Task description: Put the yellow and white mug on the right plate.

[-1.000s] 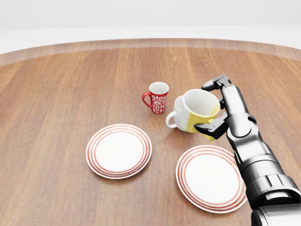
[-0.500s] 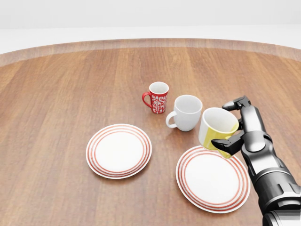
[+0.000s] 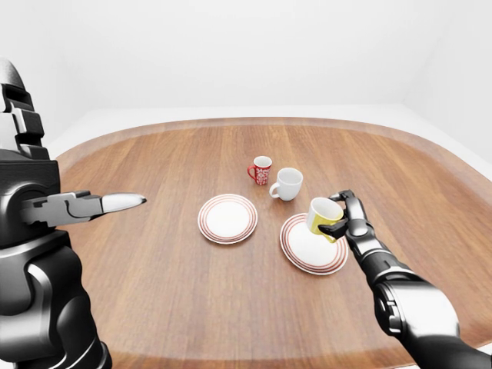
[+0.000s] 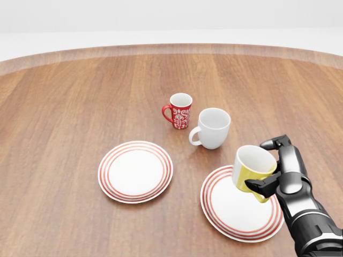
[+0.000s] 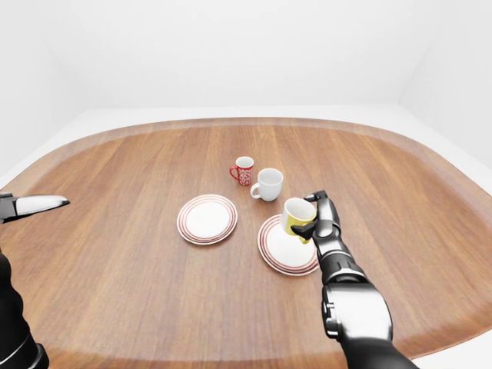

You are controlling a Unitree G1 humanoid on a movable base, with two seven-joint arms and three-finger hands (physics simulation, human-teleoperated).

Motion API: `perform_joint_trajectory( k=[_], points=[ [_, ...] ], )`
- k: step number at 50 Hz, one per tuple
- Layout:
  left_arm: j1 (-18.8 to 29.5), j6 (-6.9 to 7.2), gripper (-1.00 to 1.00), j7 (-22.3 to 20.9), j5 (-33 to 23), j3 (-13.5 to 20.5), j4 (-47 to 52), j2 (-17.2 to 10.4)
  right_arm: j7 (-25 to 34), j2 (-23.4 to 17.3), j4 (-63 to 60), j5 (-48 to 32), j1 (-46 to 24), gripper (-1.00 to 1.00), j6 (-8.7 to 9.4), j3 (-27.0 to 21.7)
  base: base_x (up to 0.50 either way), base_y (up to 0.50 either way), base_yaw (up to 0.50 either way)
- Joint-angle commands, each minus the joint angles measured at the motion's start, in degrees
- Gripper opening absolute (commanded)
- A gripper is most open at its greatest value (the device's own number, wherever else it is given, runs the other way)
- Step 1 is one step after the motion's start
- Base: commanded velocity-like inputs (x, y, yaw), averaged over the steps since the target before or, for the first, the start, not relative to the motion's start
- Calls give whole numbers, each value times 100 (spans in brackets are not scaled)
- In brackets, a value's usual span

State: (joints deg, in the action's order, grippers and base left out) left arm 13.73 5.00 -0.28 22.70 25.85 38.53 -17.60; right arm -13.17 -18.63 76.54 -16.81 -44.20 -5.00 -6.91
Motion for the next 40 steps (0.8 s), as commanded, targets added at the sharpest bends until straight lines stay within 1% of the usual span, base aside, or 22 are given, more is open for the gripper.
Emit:
perform_joint_trajectory(
  k=[1,17,40],
  points=[
    [-4,0,100,-12,-1,10,33,8,-275,65,73,-508,133,-100,0,-103,0,0,0],
    [-14,0,100,-17,-28,-15,24,21,-334,100,95,-593,173,-100,0,-148,0,0,0],
    [-7,0,100,-6,10,17,99,14,-466,342,144,-663,227,-100,0,-158,0,0,0]
  ],
)
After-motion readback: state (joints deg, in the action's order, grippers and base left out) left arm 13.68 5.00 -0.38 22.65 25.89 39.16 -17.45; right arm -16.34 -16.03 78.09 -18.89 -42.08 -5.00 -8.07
